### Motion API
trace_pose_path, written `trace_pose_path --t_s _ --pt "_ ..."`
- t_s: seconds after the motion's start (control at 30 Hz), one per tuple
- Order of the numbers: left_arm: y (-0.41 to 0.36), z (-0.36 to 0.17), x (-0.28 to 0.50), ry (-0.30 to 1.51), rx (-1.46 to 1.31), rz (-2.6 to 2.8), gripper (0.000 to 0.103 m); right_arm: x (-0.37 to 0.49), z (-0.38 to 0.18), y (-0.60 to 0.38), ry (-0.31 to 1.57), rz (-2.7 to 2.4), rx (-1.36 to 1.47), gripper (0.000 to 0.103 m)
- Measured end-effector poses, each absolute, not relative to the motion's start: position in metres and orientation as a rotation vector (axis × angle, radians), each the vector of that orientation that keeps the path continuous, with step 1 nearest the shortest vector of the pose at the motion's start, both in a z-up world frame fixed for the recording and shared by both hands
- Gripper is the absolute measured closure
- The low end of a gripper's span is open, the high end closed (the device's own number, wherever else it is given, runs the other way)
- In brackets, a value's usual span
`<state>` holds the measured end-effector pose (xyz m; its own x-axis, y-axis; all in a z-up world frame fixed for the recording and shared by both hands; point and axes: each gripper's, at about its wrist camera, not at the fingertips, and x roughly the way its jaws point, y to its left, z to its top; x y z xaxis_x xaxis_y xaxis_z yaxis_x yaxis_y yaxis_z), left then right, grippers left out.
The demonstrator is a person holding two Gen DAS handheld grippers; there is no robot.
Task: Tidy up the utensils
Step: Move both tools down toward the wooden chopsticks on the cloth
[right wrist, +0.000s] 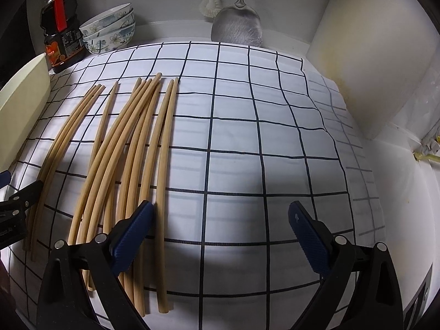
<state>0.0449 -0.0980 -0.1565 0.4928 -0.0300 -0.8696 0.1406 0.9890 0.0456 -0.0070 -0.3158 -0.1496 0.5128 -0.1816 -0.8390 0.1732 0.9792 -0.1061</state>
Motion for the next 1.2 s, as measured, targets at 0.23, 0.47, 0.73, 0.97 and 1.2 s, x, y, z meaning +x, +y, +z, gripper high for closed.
trace_pose_path --t_s 0.23,0.47,0.73,0.97,1.2 --pt "-0.097 -0.151 0.043 1.029 0.095 -0.114 0.011 -0.006 -0.15 -0.318 1.006 -0.211 0.005 0.009" --pt "-0.094 -0.149 0.045 1.015 0.108 -0.083 0.011 -0.007 -0.151 -0.319 1.004 -0.21 0.01 0.009" --pt "-0.091 -0.153 0.047 1.02 0.111 -0.071 0.011 -0.007 -0.152 -0.318 1.002 -0.212 0.016 0.009" --pt "-0.097 -0.157 0.046 1.035 0.12 -0.078 0.012 -0.007 -0.152 -0.318 0.995 -0.21 0.013 0.009" --pt "-0.119 -0.154 0.045 1.017 0.14 -0.138 0.04 -0.005 -0.151 -0.315 0.977 -0.172 0.022 0.027"
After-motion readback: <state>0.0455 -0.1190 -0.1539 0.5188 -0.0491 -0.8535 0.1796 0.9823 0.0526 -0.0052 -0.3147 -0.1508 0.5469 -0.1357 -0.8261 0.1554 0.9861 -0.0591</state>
